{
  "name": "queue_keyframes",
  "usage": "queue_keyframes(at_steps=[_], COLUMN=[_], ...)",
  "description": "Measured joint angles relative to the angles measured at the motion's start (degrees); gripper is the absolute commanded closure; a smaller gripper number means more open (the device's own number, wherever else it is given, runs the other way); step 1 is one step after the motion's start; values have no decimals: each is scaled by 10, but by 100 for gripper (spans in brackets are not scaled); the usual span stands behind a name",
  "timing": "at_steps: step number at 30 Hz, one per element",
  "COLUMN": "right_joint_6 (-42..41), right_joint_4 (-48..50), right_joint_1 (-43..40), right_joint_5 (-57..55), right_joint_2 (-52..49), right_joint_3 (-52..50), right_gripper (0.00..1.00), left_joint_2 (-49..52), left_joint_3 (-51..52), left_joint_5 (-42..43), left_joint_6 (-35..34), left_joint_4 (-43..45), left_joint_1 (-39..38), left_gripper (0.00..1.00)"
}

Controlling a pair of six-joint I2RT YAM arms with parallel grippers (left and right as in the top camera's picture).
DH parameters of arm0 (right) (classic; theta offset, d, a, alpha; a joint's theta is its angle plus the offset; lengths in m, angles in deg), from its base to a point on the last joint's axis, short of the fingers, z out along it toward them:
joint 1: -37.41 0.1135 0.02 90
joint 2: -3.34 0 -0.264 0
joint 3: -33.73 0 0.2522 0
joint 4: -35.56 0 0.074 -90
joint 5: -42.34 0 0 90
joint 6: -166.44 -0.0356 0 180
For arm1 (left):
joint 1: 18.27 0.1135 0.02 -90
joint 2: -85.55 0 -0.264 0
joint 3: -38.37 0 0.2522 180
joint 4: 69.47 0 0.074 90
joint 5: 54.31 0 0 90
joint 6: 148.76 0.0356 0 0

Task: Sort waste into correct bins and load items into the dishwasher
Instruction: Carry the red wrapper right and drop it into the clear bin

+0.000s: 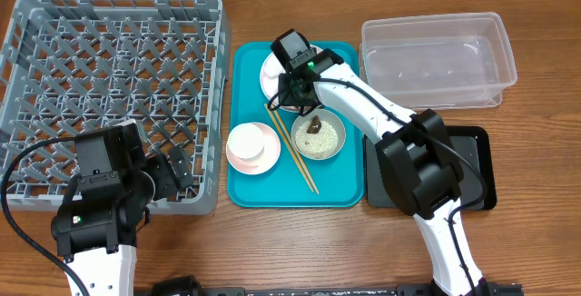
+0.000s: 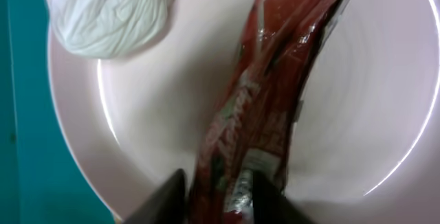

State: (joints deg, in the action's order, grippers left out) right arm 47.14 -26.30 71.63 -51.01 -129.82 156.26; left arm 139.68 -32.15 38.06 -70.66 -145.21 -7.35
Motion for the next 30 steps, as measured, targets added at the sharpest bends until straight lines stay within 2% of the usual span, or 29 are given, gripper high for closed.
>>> queue_keyframes(at_steps=[1, 11, 23, 24, 28, 30], right_joint_6=[-4, -7, -20, -27, -61, -68], right_joint_4=[-1, -59, -100, -113, -137, -123], right_joint_1=[0, -16, -163, -176, -219, -229], right_joint_5=[0, -9, -43, -44, -45, -36], right_joint_2=[0, 13, 196, 198, 187, 179], right_joint_3=[0, 23, 66, 67, 60, 56], right_gripper=[96, 96, 96, 94, 46, 29], left_joint_2=[0, 0, 0, 0, 0, 0], left_joint_3=[0, 0, 0, 0, 0, 0], left_joint_5=[0, 0, 0, 0, 0, 0], left_joint_6=[0, 0, 0, 0, 0, 0], left_joint_4=[0, 0, 0, 0, 0, 0], left_joint_1=[0, 0, 0, 0, 0, 0], left_gripper=[0, 0, 0, 0, 0, 0])
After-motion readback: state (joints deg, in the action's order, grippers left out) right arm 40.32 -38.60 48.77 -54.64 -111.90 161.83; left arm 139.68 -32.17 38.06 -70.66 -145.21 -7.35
